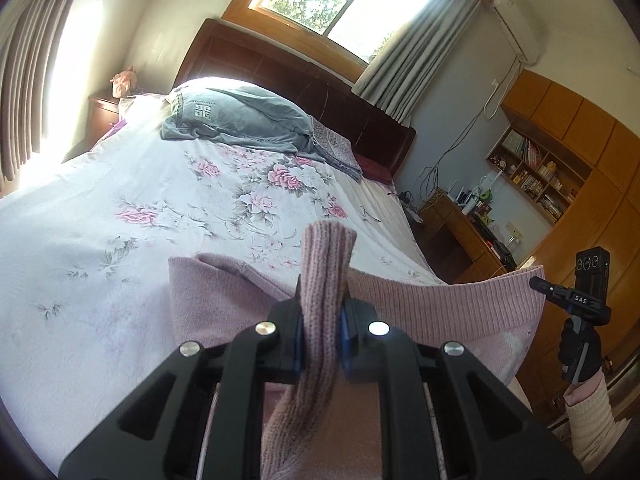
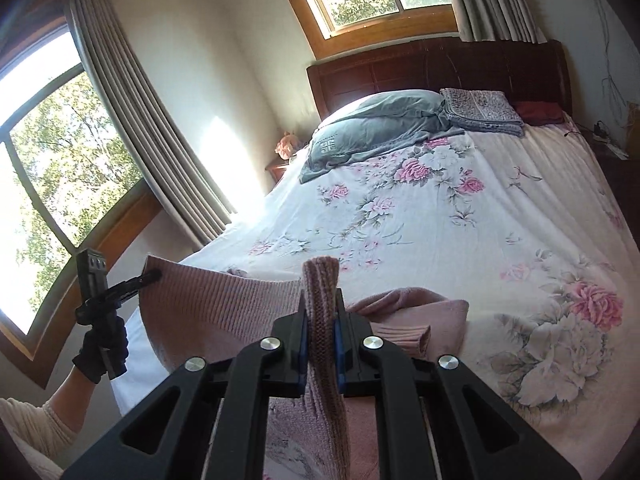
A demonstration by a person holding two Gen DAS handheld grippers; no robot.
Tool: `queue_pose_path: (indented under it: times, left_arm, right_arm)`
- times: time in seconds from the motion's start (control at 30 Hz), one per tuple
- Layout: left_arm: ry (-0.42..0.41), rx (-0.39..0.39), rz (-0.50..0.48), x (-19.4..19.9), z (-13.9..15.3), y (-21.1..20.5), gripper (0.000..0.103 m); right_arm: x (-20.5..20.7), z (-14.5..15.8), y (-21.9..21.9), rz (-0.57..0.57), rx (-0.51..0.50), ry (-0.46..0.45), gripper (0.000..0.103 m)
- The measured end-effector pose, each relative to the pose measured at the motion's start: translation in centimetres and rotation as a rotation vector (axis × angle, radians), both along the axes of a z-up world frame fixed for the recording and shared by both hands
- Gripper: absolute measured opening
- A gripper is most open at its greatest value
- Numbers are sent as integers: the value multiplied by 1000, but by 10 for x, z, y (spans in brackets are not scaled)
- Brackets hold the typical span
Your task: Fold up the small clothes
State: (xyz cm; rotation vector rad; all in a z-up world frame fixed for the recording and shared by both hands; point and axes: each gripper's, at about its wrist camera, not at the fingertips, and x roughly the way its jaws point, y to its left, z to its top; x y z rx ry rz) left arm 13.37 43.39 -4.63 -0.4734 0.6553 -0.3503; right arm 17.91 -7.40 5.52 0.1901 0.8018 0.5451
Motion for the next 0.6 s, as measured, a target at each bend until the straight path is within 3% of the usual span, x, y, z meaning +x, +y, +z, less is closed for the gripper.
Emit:
queue_pose_path:
  times: [0.17, 0.37, 0.5, 0.6]
  left_arm:
    - [69, 26, 47, 50, -27, 8, 12]
    - [217, 93, 13, 92, -75, -7, 14]
    - [260, 65, 42, 93, -85, 3, 35]
    - [267, 36, 54, 78, -80, 17, 38]
  right_arm:
    - [60, -32, 3, -64, -19, 81, 10]
    - [105, -113, 9, -136, -114, 265, 11]
    - [97, -142, -1, -194, -111, 331, 19]
    - [79, -134, -6, -196, -134, 285, 30]
